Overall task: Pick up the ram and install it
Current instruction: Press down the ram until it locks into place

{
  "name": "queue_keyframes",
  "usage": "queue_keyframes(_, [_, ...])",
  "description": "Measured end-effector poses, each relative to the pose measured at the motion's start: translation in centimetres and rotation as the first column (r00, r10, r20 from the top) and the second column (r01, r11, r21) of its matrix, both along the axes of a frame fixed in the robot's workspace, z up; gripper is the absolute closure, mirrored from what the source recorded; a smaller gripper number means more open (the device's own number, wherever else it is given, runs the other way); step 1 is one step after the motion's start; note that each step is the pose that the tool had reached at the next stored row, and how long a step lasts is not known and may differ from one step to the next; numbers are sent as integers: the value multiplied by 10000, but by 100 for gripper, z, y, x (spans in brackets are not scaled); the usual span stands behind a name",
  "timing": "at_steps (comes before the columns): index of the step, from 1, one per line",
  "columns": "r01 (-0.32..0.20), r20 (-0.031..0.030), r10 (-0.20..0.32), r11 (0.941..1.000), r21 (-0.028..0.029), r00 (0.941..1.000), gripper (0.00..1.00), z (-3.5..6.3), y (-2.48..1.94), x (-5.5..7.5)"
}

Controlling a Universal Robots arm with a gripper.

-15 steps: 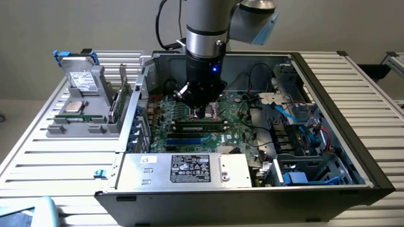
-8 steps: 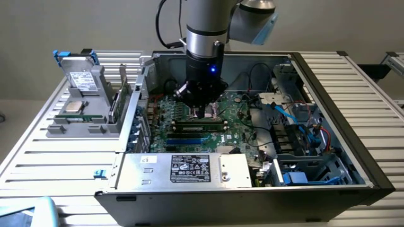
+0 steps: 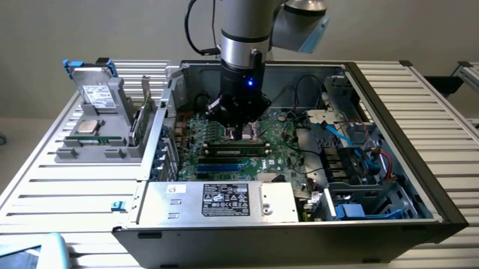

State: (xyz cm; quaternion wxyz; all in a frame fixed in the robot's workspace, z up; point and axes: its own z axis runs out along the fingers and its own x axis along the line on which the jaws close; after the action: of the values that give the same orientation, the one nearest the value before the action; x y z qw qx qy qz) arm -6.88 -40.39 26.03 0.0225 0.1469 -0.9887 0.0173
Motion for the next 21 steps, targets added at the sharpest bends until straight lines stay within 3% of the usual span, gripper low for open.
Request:
queue_keyframes(5, [679, 33, -679, 9977, 1, 9977, 89, 0, 0, 0])
queue_keyframes(12, [1422, 198, -1422, 9898, 8, 9896, 89, 0, 0, 0])
queue_keyframes(17, [1867, 331, -1864, 9824, -80, 9819, 89, 0, 0, 0])
queue_keyframes(21, [2138, 477, -2124, 9765, -256, 9760, 89, 0, 0, 0])
